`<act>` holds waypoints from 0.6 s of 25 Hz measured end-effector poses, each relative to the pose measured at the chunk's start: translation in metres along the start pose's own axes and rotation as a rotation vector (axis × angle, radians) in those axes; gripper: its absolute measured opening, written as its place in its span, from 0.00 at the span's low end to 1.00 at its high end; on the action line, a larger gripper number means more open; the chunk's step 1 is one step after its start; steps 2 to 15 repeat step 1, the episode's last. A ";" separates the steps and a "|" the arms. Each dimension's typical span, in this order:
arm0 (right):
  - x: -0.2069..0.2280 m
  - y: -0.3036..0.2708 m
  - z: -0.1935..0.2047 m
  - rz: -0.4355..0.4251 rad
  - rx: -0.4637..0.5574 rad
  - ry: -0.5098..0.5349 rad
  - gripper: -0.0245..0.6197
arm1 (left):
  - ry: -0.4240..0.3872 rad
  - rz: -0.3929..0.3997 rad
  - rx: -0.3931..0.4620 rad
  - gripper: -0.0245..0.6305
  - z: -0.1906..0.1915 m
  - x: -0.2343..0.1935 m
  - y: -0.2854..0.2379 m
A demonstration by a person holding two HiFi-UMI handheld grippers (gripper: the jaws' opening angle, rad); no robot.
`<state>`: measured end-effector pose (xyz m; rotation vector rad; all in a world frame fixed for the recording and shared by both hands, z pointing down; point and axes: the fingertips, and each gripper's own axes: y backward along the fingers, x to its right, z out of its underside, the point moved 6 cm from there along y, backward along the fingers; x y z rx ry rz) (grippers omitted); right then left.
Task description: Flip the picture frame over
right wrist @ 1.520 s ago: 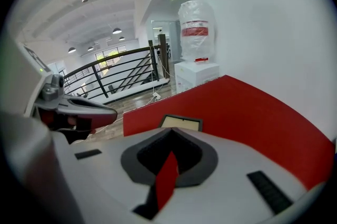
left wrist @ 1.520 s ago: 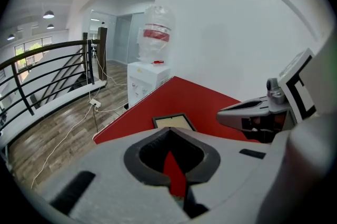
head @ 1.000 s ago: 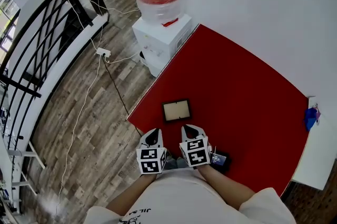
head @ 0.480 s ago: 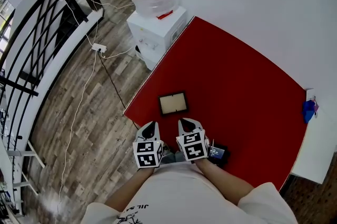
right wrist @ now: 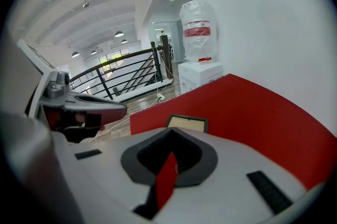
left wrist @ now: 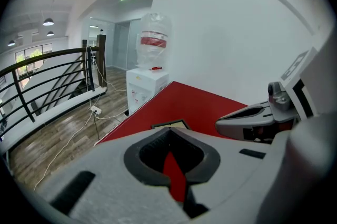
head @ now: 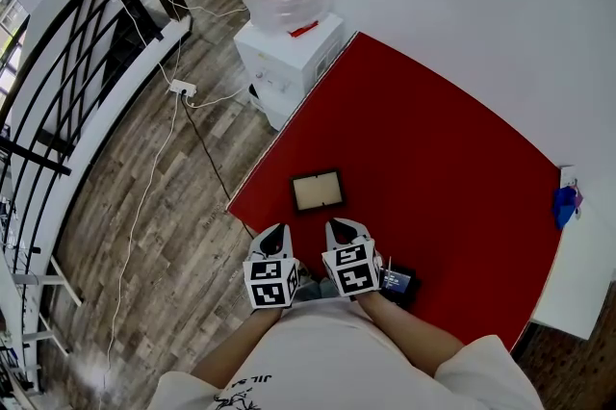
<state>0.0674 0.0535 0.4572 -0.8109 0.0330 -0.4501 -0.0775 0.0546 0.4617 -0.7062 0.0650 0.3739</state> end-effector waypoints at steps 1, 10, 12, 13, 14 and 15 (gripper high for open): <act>-0.001 0.000 0.001 -0.001 -0.002 -0.001 0.05 | 0.000 0.000 -0.002 0.05 0.001 0.000 0.001; -0.001 0.000 0.001 -0.001 -0.002 -0.001 0.05 | 0.000 0.000 -0.002 0.05 0.001 0.000 0.001; -0.001 0.000 0.001 -0.001 -0.002 -0.001 0.05 | 0.000 0.000 -0.002 0.05 0.001 0.000 0.001; -0.001 0.000 0.001 -0.001 -0.002 -0.001 0.05 | 0.000 0.000 -0.002 0.05 0.001 0.000 0.001; -0.001 0.000 0.001 -0.001 -0.002 -0.001 0.05 | 0.000 0.000 -0.002 0.05 0.001 0.000 0.001; -0.001 0.000 0.001 -0.001 -0.002 -0.001 0.05 | 0.000 0.000 -0.002 0.05 0.001 0.000 0.001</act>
